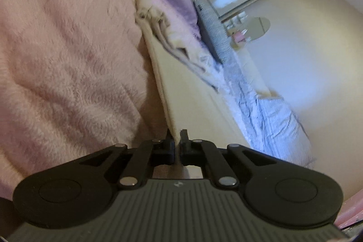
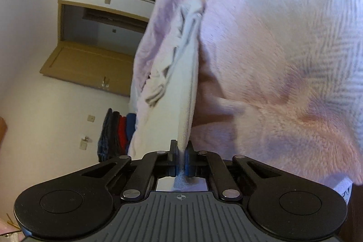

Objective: Fold clothes

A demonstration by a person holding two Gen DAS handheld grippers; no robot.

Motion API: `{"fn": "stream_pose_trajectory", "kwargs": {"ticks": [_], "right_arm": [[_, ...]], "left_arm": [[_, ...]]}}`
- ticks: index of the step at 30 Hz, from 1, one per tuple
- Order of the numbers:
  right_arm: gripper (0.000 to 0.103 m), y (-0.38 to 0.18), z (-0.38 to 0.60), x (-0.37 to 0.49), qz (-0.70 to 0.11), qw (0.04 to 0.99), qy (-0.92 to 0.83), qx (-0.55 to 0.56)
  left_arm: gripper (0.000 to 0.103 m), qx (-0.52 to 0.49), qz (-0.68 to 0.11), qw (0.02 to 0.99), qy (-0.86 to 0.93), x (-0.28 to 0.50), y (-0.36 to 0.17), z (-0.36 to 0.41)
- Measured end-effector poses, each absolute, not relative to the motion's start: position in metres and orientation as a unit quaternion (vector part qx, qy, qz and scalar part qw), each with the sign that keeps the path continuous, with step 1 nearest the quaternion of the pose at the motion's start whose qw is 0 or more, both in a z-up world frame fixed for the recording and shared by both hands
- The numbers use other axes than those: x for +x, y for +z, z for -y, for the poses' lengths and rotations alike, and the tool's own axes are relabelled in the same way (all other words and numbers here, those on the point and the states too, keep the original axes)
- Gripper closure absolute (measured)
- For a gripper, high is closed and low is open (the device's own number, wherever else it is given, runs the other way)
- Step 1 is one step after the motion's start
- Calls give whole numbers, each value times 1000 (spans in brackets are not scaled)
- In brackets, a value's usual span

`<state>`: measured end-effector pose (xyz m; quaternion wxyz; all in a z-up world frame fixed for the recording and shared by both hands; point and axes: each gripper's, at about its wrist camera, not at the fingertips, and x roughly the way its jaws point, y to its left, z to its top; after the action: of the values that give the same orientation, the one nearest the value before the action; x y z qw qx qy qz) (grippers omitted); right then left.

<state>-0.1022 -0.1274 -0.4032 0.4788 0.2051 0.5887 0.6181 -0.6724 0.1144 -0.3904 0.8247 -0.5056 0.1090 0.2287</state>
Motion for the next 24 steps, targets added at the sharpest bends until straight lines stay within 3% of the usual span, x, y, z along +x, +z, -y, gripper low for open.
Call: {"fn": "stream_pose_trajectory", "kwargs": {"ticks": [17, 24], "right_arm": [[100, -373, 234, -163, -568, 470, 632, 237], [100, -376, 234, -168, -592, 459, 620, 233]], "left_arm": [[102, -498, -57, 836, 225, -764, -360, 2], [102, -530, -57, 814, 232, -770, -370, 1]]}}
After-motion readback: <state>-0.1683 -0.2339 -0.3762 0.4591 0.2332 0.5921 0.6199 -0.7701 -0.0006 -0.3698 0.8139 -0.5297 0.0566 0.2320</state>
